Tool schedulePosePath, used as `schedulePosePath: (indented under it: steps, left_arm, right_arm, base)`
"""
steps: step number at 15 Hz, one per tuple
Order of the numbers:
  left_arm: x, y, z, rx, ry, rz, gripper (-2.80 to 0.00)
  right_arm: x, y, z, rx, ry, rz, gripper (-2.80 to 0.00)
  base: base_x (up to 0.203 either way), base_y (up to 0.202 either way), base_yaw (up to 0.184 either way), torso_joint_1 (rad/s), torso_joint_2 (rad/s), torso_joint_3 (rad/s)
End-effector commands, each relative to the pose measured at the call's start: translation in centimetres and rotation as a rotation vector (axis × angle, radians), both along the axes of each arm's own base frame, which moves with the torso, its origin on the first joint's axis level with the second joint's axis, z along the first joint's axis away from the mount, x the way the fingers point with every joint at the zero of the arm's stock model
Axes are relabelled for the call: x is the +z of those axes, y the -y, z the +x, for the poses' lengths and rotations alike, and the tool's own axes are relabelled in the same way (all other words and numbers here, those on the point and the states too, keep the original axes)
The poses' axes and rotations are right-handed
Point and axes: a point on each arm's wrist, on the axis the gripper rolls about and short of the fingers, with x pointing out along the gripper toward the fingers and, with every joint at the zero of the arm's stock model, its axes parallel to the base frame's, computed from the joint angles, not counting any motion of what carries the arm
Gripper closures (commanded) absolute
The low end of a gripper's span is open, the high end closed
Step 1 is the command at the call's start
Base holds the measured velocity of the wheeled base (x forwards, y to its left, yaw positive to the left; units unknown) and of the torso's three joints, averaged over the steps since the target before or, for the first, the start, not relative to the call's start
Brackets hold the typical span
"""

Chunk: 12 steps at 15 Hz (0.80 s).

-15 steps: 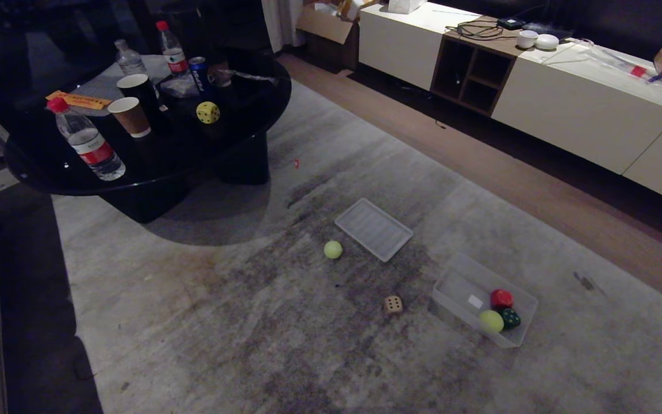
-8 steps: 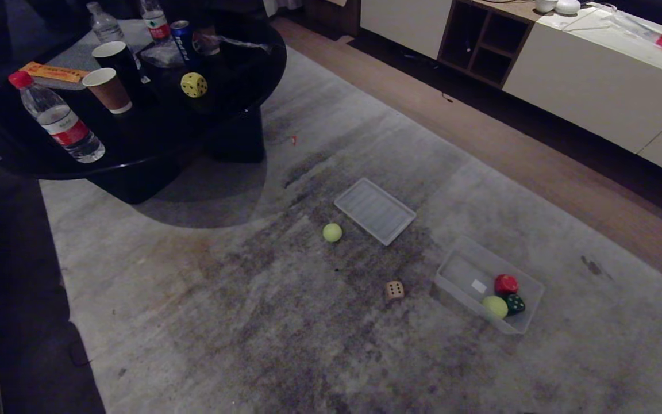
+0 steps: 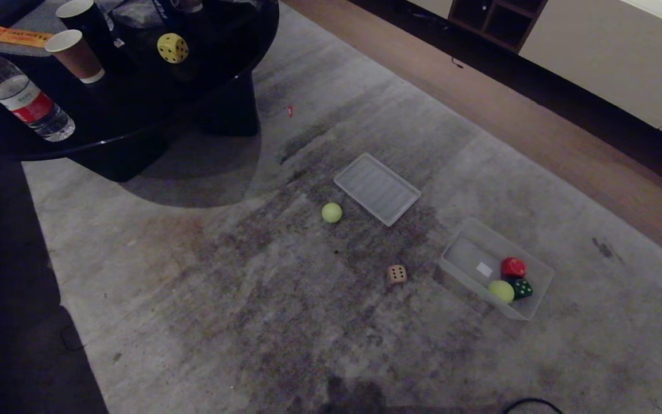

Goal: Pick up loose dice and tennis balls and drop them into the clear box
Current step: Find toys out of the box

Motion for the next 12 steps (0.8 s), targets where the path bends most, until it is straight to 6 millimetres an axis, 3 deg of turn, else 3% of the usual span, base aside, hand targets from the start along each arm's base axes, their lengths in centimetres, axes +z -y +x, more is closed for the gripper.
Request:
schedulePosePath:
  steps: [1,12]
  left_arm:
    - [-0.04,0.00,0.02,0.000,-0.003,0.000,0.00]
    - [-0.04,0.00,0.02,0.001,-0.003,0.000,0.00]
  right_arm:
    - [-0.12,0.00,0.03,0.000,-0.004,0.001,0.00]
    - [-0.12,0.00,0.03,0.000,-0.004,0.001,0.00]
  base:
    - [0.000,0.000,0.000,0.004,0.00,-0.194]
    - [0.000,0.000,0.000,0.002,0.00,-0.197]
